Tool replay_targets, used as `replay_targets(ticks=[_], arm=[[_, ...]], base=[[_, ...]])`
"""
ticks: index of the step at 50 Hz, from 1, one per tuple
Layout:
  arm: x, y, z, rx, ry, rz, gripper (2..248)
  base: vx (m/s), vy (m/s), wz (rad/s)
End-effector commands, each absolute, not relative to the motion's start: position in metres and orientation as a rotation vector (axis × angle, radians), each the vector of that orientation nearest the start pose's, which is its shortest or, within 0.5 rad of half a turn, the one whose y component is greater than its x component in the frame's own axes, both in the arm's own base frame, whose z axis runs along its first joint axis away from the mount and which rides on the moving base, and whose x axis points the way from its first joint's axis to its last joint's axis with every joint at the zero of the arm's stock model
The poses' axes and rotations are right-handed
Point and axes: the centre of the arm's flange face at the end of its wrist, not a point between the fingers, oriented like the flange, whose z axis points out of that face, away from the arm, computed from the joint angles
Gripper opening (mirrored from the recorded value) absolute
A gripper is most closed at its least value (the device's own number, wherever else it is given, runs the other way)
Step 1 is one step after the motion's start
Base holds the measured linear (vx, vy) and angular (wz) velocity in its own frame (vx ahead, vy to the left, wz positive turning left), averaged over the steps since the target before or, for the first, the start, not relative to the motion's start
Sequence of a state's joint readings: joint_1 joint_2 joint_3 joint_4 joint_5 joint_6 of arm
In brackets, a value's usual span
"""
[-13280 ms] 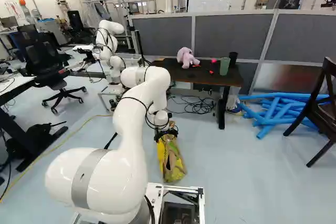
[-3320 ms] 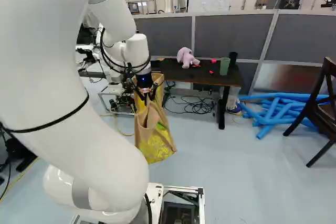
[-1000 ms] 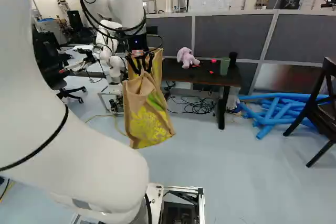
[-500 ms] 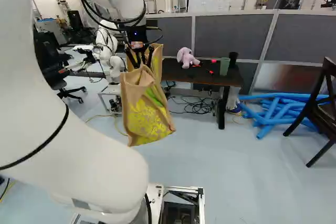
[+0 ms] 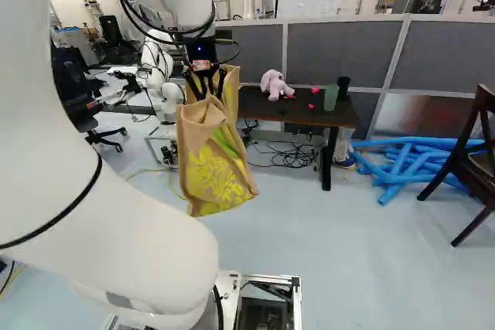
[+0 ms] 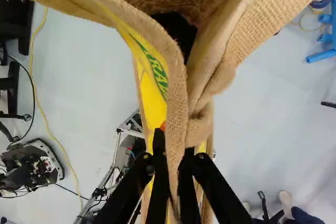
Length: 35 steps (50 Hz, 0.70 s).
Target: Pick up the bag on the ground and place it on the table
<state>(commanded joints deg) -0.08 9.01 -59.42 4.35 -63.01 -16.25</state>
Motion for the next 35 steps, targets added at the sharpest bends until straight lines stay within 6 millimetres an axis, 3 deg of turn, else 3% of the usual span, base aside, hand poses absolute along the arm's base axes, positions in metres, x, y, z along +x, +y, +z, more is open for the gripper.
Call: replay_targets(ticks=[35], arm=[[0.3988,0.0055,0.6427,-3.058,-0.386,-0.16,21]], base=[[0.053,0.0,-0.004]])
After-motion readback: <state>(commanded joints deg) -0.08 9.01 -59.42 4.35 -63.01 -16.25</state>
